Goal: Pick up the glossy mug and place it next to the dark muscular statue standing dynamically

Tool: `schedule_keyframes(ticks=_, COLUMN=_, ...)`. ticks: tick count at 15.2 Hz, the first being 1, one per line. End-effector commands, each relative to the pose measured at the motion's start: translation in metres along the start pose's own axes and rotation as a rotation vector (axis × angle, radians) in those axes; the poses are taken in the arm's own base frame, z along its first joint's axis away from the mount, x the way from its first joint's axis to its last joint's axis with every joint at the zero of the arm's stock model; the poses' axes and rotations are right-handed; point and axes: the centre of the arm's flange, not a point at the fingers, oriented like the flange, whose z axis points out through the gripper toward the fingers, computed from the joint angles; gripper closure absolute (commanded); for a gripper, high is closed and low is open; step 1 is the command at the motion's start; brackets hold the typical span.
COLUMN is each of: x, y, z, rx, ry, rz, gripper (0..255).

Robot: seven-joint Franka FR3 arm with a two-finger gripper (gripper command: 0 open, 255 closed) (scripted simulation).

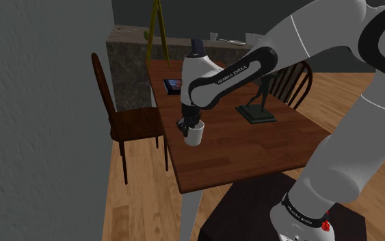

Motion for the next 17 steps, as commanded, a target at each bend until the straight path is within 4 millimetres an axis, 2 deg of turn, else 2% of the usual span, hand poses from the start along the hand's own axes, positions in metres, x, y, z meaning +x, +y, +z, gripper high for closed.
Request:
schedule_keyframes(ticks=1, x=0.0, y=0.0, z=0.0, rx=0.0, ry=0.0, rz=0.0, gripper=255)
schedule_keyframes(ticks=8, x=0.0, y=0.0, z=0.0, rx=0.0, ry=0.0, rz=0.0, gripper=255)
schedule_keyframes(ticks=17, x=0.002, y=0.003, z=-0.047, rx=0.0, ry=0.0, rz=0.0, gripper=255)
